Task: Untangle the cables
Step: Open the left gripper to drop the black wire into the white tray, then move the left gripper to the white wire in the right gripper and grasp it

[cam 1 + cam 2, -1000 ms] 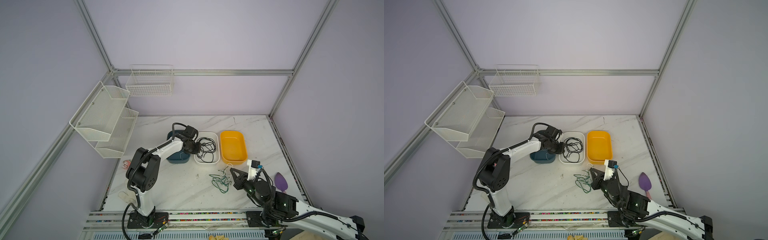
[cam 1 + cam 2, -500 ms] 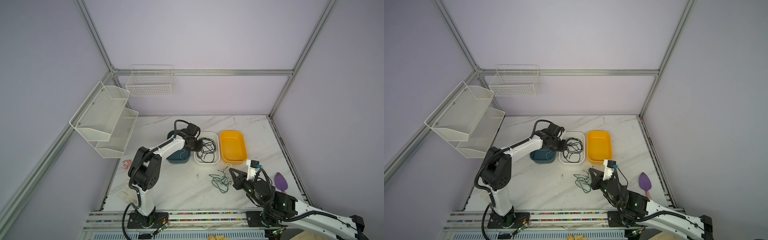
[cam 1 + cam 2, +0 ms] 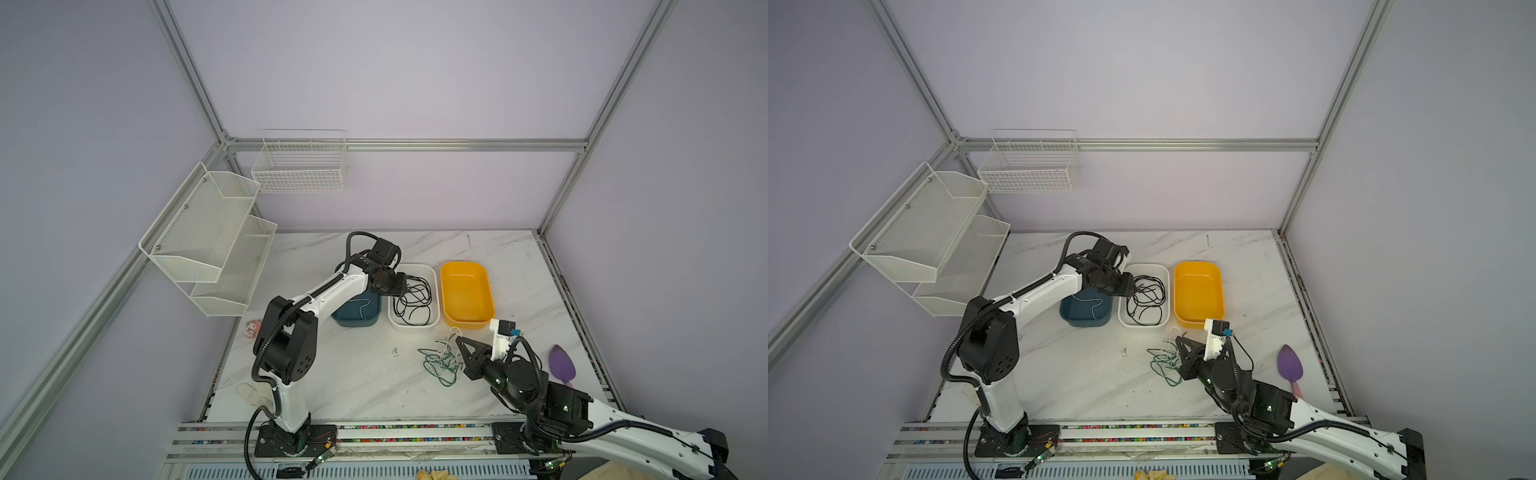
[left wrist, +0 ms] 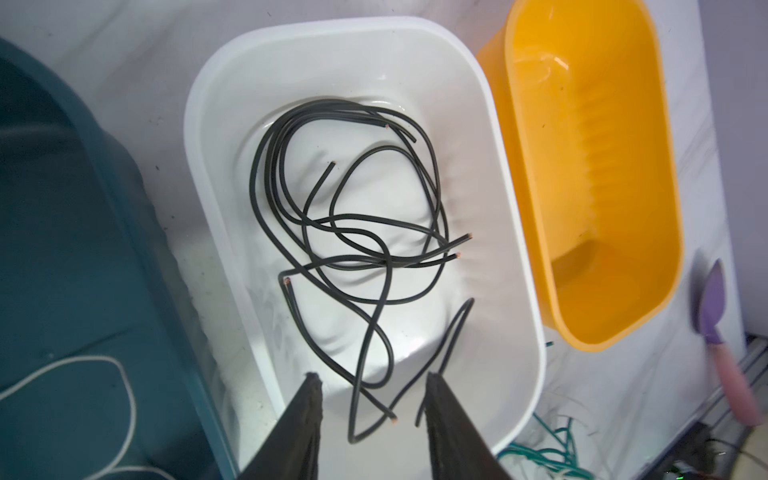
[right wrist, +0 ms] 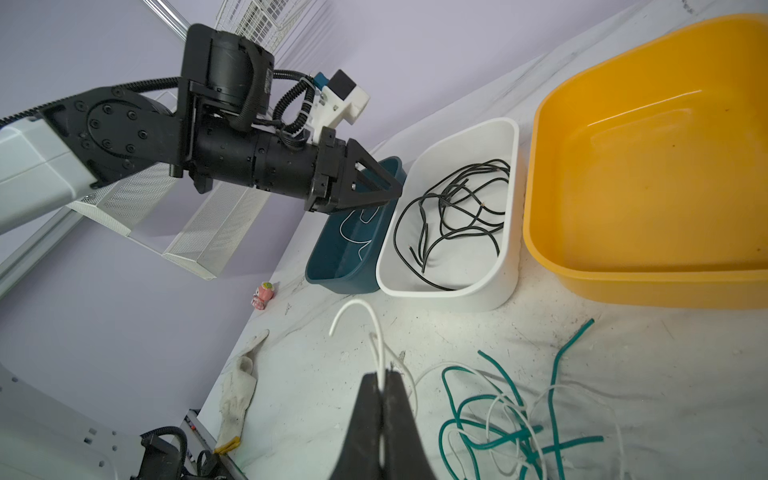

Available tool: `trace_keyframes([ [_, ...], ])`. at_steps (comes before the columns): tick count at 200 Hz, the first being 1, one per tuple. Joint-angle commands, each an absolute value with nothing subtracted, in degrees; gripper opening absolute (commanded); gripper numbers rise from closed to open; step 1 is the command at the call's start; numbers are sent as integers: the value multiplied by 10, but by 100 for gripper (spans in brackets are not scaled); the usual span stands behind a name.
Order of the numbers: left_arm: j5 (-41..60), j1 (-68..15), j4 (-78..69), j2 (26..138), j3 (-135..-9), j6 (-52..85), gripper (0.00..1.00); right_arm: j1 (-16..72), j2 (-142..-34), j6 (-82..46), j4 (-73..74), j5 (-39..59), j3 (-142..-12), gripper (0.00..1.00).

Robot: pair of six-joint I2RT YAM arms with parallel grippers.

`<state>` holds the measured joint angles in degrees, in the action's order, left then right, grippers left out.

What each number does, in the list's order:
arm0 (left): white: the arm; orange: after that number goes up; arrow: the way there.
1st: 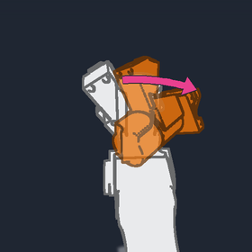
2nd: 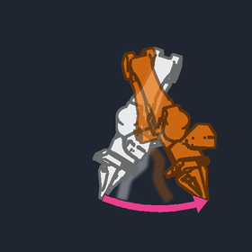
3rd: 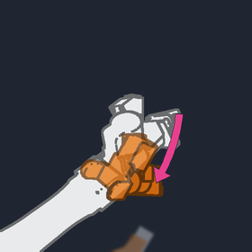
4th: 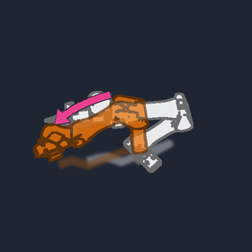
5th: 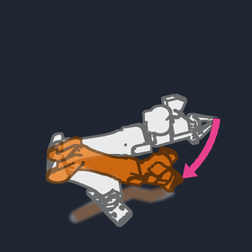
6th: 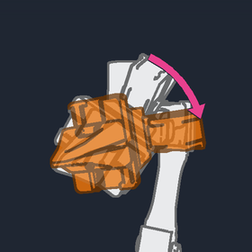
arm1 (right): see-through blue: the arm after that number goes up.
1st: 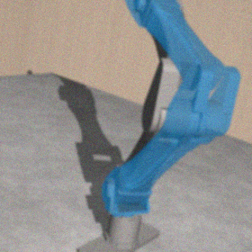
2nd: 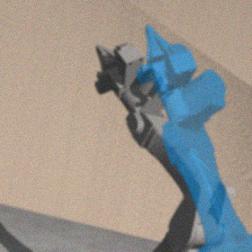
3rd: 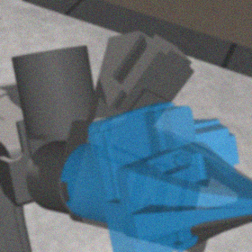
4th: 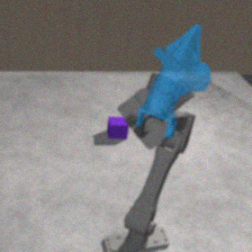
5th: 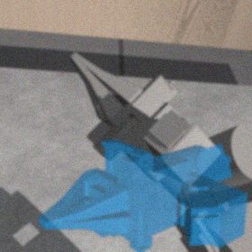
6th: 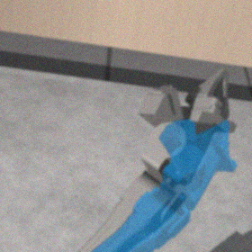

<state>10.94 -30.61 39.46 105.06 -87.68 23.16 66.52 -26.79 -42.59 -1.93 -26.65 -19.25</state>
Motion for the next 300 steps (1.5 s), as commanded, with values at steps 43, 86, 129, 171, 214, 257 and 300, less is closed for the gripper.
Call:
trace_keyframes([
  [43, 183, -348, 337, 836, -788, 305, 65, 663, -306, -399, -2, -230, -258, 0],
  [86, 239, -402, 209, 700, -633, 395, 70, 663, -340, -370, 31, -198, -282, 0],
  [129, 259, -436, 131, 620, -505, 424, 70, 664, -356, -353, 56, -168, -292, 0],
  [171, 280, -446, 91, 612, -430, 419, 69, 664, -370, -338, 83, -119, -295, 0],
  [214, 296, -454, 30, 632, -410, 430, 69, 664, -388, -332, 110, -78, -295, 0],
  [257, 306, -457, -4, 638, -396, 434, 64, 664, -392, -332, 120, -62, -289, 0],
  [300, 301, -458, -12, 641, -387, 436, 39, 664, -395, -331, 126, -57, -285, 0],
])
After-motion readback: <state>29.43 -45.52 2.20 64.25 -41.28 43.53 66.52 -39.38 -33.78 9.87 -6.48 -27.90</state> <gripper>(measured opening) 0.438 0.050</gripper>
